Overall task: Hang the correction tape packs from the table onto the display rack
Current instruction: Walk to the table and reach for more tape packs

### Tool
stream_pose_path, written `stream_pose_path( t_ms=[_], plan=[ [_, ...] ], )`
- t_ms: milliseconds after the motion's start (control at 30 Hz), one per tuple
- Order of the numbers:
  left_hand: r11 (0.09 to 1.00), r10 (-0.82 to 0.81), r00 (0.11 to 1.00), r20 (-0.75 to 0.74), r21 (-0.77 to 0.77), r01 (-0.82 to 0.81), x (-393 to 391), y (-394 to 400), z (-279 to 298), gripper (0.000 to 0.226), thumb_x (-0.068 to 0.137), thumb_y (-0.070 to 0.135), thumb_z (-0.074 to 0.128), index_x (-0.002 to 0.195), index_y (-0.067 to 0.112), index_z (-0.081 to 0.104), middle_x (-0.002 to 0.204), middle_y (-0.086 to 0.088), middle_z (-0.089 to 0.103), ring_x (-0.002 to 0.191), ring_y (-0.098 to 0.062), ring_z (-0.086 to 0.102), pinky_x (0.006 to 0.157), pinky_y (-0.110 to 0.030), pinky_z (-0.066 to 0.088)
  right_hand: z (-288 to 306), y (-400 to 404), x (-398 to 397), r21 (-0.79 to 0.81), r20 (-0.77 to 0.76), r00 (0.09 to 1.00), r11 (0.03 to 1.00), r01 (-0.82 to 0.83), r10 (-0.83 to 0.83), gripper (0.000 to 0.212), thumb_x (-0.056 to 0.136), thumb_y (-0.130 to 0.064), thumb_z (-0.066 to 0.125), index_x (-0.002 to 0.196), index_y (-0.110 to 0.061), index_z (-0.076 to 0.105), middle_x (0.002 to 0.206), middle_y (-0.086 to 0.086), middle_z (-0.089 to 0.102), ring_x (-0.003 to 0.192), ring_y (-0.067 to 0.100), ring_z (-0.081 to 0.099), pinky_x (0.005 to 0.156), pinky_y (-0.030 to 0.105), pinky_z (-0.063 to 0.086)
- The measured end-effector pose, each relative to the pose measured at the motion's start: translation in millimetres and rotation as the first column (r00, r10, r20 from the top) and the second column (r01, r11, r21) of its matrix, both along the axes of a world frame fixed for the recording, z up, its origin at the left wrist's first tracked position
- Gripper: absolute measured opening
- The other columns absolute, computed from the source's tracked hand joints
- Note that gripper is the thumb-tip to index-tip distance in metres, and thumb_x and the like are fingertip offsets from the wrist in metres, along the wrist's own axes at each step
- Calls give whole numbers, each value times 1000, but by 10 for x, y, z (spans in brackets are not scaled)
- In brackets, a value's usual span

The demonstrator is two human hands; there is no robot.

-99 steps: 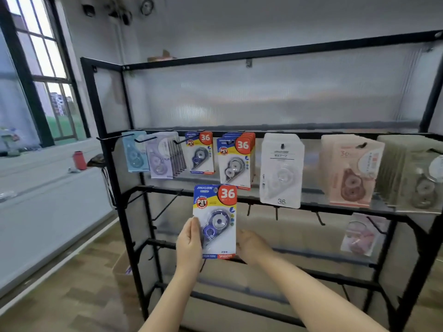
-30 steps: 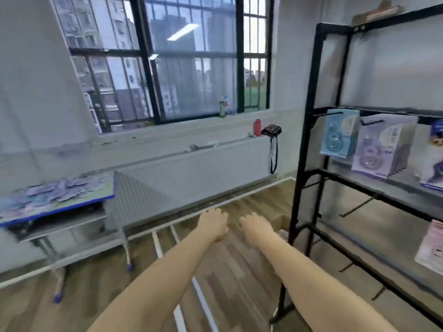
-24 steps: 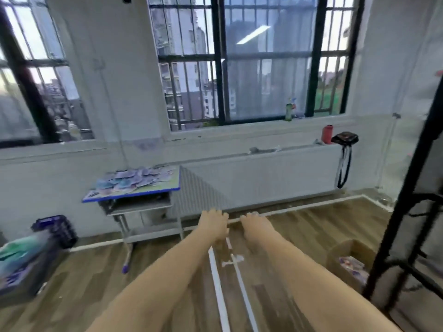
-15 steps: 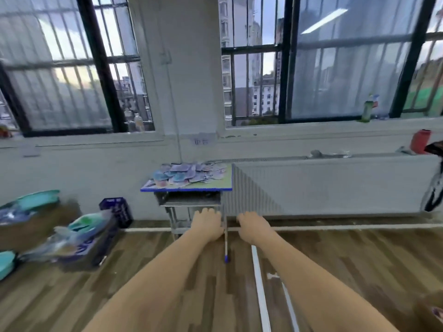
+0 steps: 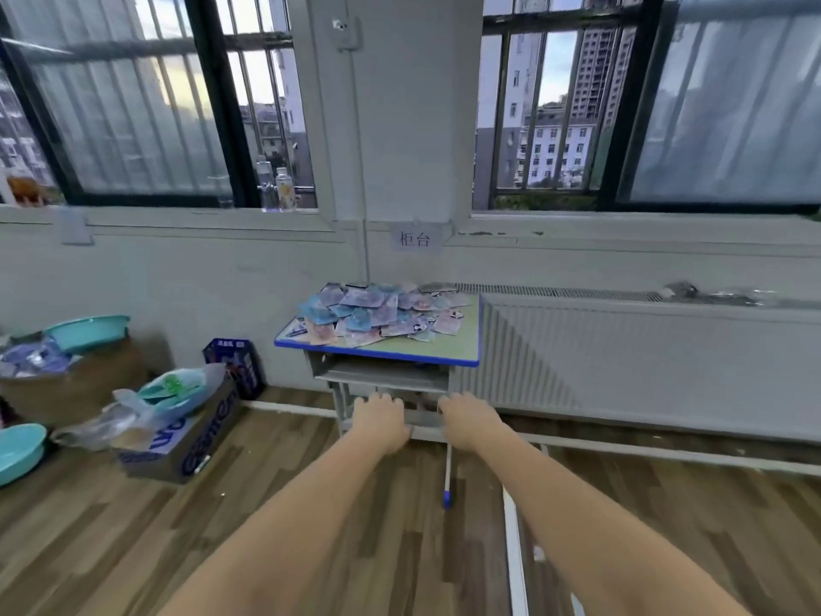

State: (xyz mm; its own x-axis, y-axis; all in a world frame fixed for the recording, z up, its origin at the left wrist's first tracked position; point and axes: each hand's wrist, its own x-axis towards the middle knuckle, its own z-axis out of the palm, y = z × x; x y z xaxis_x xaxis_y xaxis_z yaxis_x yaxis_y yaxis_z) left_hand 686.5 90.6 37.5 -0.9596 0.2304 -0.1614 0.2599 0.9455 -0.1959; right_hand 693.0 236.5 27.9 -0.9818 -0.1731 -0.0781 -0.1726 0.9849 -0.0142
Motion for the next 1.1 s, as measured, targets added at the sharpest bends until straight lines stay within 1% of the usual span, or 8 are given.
stream_pose_path(
  t_ms=[100, 233, 400, 567, 667, 833, 967, 1100],
  plan=[
    [1000, 16, 1000, -2, 19, -16, -703, 73, 10, 53, 98, 48, 40, 135, 10, 45, 138, -12, 48, 128, -29, 43, 103, -45, 36, 15, 113, -732, 1, 26, 1000, 1000, -5, 5, 36, 95, -19, 47, 130, -9, 45, 130, 13, 50, 120, 29, 46, 98, 40, 41],
    [997, 50, 999, -17, 52, -49, -1520, 83, 28, 55, 98, 50, 38, 135, 9, 42, 137, -12, 48, 127, -29, 43, 102, -44, 37, -8, 233, -1660, -49, 68, 998, 999, 8, -5, 35, 93, -14, 43, 127, -8, 48, 128, 15, 53, 119, 31, 47, 94, 38, 43],
    [991, 112, 993, 42, 70, -114, -2257, -92, -225, 53, 99, 48, 36, 133, 9, 44, 135, -12, 49, 125, -29, 45, 100, -42, 38, -279, 188, -2435, -51, 173, 985, 999, -9, 17, 34, 94, -15, 40, 127, -7, 47, 127, 16, 52, 117, 30, 48, 92, 38, 44],
    [981, 154, 981, 116, 100, -165, -3069, -258, -479, 51, 99, 45, 36, 134, 8, 43, 136, -14, 48, 126, -29, 44, 100, -42, 38, -487, 38, -3271, -102, 211, 977, 995, -12, 33, 35, 94, -14, 44, 129, -10, 48, 129, 12, 51, 118, 27, 48, 97, 37, 43],
    [972, 164, 977, 139, 145, -183, -3631, -355, -583, 52, 99, 46, 36, 133, 7, 44, 135, -15, 49, 125, -31, 43, 100, -42, 38, -593, -49, -3847, -151, 244, 970, 988, 28, 10, 37, 94, -16, 46, 131, -10, 47, 133, 12, 51, 121, 28, 48, 98, 35, 43],
    [938, 175, 969, 174, 271, -218, -4561, -627, -689, 52, 100, 47, 34, 128, 6, 49, 129, -15, 54, 119, -30, 50, 97, -38, 41, -698, -239, -4775, -229, 303, 952, 966, 120, -46, 37, 97, -18, 44, 133, -7, 45, 135, 15, 50, 121, 30, 50, 93, 33, 42],
    [906, 216, 954, 208, 322, -276, -5298, -876, -753, 48, 99, 44, 38, 124, 5, 53, 126, -14, 57, 116, -30, 53, 91, -35, 43, -839, -398, -5411, -263, 300, 948, 946, 192, -109, 31, 96, -14, 44, 125, -6, 51, 127, 16, 56, 115, 28, 54, 86, 28, 43],
    [853, 284, 914, 288, 359, -379, -5881, -1081, -863, 52, 98, 47, 41, 122, 2, 52, 124, -17, 56, 115, -34, 53, 91, -38, 44, -984, -497, -5773, -275, 312, 932, 921, 276, -186, 33, 97, -18, 44, 126, -6, 50, 128, 15, 55, 117, 29, 53, 91, 31, 44]
  ],
)
